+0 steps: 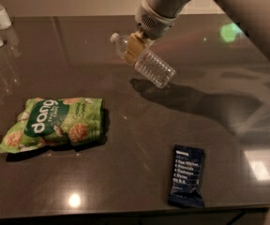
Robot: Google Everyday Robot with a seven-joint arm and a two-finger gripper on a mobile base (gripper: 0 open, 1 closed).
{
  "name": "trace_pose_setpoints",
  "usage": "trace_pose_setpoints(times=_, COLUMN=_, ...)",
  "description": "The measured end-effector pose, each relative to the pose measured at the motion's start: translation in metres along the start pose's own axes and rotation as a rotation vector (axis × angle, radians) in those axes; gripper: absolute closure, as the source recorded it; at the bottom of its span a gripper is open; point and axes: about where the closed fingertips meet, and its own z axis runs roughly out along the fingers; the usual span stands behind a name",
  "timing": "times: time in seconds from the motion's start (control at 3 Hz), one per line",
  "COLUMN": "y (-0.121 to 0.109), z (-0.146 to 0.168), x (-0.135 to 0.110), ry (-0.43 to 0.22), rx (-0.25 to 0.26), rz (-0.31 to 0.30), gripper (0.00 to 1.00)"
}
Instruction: Place water bottle upright
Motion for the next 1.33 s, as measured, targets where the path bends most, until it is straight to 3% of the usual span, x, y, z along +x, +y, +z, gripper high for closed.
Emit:
trace_pose_setpoints(times=0.67, y=0.027, z=-0.052, x=-0.008, ry=-0.367, rx=-0.009, rz=-0.114, gripper=1.0)
trace_pose_setpoints(times=1.33, y=0.03, z=-0.071, x=0.001, ry=-0.694, rx=-0.022, rz=-0.11, gripper=1.0)
